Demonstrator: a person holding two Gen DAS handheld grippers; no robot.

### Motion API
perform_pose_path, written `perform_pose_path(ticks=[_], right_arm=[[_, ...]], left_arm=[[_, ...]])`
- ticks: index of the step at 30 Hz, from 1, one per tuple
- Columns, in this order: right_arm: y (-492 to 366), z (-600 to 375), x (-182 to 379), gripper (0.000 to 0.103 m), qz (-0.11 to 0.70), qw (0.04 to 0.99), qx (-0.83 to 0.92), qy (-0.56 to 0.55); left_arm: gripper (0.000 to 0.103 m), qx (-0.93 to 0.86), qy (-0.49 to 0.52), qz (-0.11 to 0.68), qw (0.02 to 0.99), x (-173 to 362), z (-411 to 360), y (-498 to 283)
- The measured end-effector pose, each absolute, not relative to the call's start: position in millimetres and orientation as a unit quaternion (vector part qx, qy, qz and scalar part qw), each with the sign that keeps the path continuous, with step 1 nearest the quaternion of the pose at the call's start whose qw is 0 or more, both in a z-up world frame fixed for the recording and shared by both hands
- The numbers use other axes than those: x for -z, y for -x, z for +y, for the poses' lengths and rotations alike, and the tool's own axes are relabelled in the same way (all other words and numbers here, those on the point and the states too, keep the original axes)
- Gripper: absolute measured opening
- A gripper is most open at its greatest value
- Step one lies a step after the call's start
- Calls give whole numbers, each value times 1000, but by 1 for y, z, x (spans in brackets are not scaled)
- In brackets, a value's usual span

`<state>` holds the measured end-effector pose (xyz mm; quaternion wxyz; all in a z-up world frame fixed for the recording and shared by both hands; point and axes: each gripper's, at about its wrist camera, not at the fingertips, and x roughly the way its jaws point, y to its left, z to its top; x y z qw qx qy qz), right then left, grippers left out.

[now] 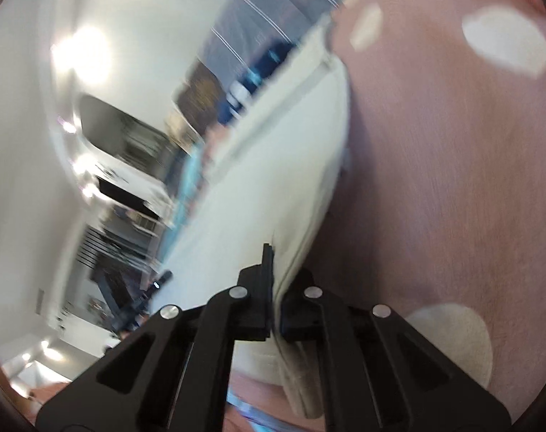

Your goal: Fold small clothes

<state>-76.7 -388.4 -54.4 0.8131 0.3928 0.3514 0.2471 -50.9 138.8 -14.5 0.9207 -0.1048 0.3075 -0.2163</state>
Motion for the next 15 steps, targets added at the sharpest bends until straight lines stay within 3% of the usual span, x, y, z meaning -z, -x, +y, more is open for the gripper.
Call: perform_pose_path(ticks=[10,15], right_arm=[[163,-404,-64,2,182,881,-268,-346],[161,-406,-69,2,188,900,-229,-320]], left_arm=[[4,248,122,168,946,-78,150,134],[4,240,121,195,943,-63,138,110]])
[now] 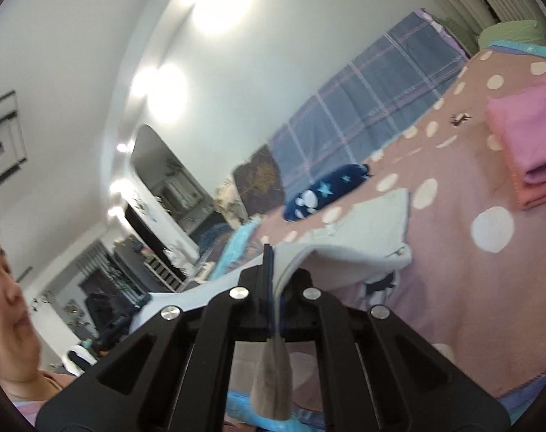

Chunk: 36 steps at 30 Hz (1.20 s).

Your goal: Fold small clothes

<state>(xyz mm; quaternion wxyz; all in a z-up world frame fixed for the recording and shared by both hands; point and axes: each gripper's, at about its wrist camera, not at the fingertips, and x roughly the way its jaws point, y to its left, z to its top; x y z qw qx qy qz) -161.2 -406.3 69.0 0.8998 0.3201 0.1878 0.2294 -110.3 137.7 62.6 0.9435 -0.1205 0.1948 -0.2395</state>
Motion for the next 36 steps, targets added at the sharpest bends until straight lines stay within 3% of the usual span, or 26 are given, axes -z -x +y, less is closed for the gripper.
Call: perform_pose_path(ticks=[5,20,26,31,36], right_arm=[[105,-400,-38,2,233,884,-202,-351],[-69,-402,-41,4,258,902,-174,-299],[-167,-411,8,6,315,883,-141,-319],[-213,-408,76,6,394,856,-98,-321],[-210,-407,83,6,398,854,-106,-319]], left_arm=[[4,218,166,248,929,-37,139,57],[4,157,165,286,931,-31,127,-108],[4,121,150,342,920,12,116,-190],[4,72,98,417,901,82,98,-223],[13,76,106,405,905,72,107,-216]])
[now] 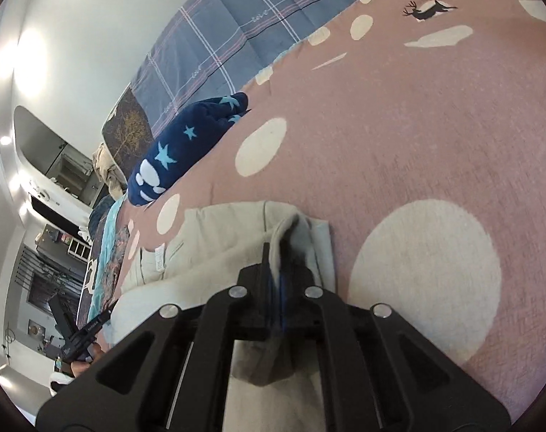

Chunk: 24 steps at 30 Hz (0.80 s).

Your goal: Fold small clothes

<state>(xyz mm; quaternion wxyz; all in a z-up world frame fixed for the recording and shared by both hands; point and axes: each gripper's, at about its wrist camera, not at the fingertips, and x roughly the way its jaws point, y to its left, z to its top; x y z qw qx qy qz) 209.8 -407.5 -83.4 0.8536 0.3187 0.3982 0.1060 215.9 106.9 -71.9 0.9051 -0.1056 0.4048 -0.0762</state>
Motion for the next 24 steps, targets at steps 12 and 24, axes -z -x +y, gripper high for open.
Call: perform_pose_path(ticks=[12,24], right_arm=[[-162,-401,56,12,411,873,-96,-246],[-192,-411,13,5,358,871,-121,-314]], left_arm=[[6,105,75,426,896,67,111,-147],[5,116,168,351,914,2,126,-195]])
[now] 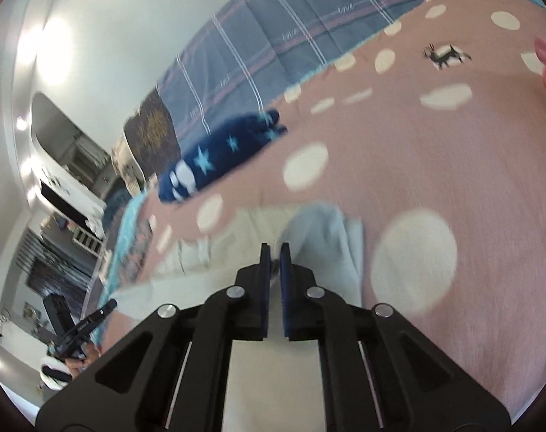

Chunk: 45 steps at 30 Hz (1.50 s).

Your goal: Fold small clothes

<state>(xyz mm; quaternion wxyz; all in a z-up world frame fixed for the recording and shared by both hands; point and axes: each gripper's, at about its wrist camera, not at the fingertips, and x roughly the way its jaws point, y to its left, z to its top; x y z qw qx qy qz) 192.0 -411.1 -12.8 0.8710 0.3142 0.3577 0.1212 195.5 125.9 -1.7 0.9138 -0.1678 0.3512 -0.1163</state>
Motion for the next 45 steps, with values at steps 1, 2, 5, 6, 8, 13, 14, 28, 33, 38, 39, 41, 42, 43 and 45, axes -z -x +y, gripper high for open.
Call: perform_pose_path(ticks=[1,2,5,6,8,13,14,28,33,38,39,41,42,43,45], right_arm=[[-205,-415,8,5,352,872,-113,-322],[-214,-418,7,5,350,871,-108,-329],[-254,-427,21,11,366,852,-92,-363],[-261,-428,29,20,374,849,-74,-365],[-270,-430,46,28,389,848,-41,-356],[-268,-434,65,39,401,852,-61,-330],[-270,-434,66,39,405,853,-64,-324],[-249,-395,8,2,350,893,-145,-242],[-278,-386,13,2,372,892,-124,-224],[-309,-392,74,10,449,863,-54,-227],[-305,-394,75,10,443,863,-58,-237],[-285,-400,66,13,428,868,-62,-246],[-276,-402,61,15,421,871,-66,-244],[-262,-404,54,18,413,876,-68,-239],[-225,-406,41,19,402,886,-72,-220]], left_arm=[[5,107,170,349,915,0,127,-208],[5,97,168,347,918,-1,128,-220],[17,26,126,376,918,22,126,-267],[18,13,122,393,912,32,127,-275],[19,15,120,416,901,48,128,-281],[44,52,92,432,896,70,122,-276],[44,60,86,443,890,74,117,-280],[1,77,77,331,937,2,106,-234],[1,37,49,337,940,12,104,-251],[2,10,19,434,900,76,109,-279],[6,11,27,435,900,77,114,-273],[21,14,47,424,904,71,123,-259],[31,13,59,412,909,63,130,-246],[34,15,69,399,914,55,135,-230],[36,30,75,386,919,44,139,-199]])
